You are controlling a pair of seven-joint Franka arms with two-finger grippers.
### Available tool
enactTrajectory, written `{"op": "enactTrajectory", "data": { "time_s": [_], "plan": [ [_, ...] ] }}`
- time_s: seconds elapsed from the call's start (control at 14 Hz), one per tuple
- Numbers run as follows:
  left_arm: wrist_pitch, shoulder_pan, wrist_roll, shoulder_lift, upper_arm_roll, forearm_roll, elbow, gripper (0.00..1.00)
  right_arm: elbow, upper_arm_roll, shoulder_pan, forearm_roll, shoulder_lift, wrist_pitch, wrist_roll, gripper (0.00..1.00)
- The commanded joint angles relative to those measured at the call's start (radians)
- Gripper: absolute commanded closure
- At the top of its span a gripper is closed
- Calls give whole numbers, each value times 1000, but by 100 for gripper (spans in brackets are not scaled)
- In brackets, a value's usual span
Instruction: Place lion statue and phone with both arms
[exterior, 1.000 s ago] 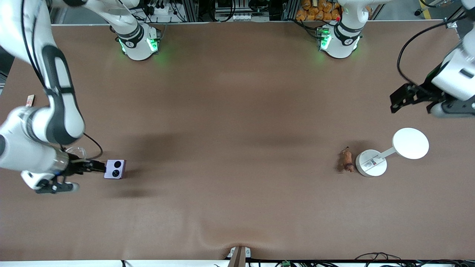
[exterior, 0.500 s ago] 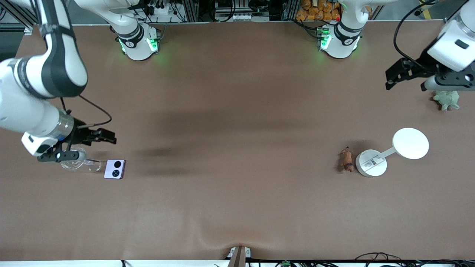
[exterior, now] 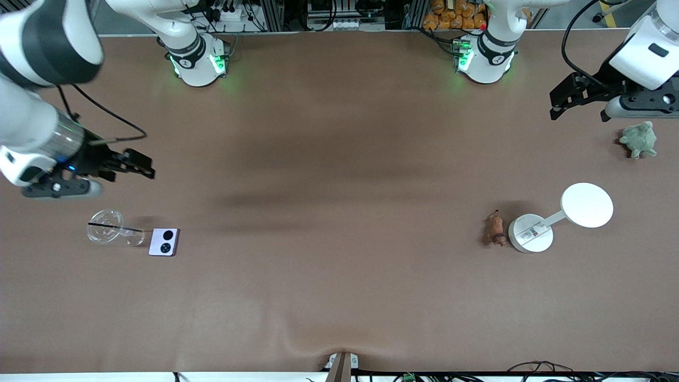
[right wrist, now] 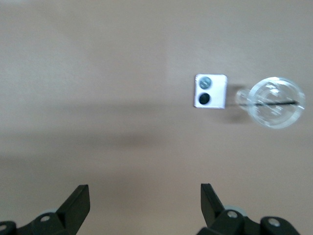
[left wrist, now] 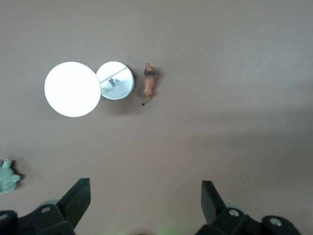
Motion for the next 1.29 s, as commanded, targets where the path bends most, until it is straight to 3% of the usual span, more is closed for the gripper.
{"op": "enactTrajectory", "data": {
  "time_s": [0.0, 0.29, 0.43, 0.5, 0.64, 1.21],
  "plan": [
    [-18, -7, 7, -37, 27, -14, -21, 0, 72, -1, -50, -80, -42, -82, 13, 0],
    [-24, -4, 12, -34, 39, -14, -12, 0, 64, 20, -123, -78, -146, -163, 0, 0],
    [-24, 4, 10, -23, 39, -11, 1, 0, 66, 100, -209, -74, -148, -194, -16, 0],
    [-24, 7, 10, -12, 39, -8, 21, 0, 64, 106, -217, -72, -148, -202, -20, 0],
    [-24, 13, 5, 17, 39, -5, 67, 0, 64, 106, -216, -72, -146, -202, -20, 0],
    [-42, 19, 16, 35, 39, -16, 68, 0, 44, 103, -229, -74, -132, -183, -65, 0]
  ]
}}
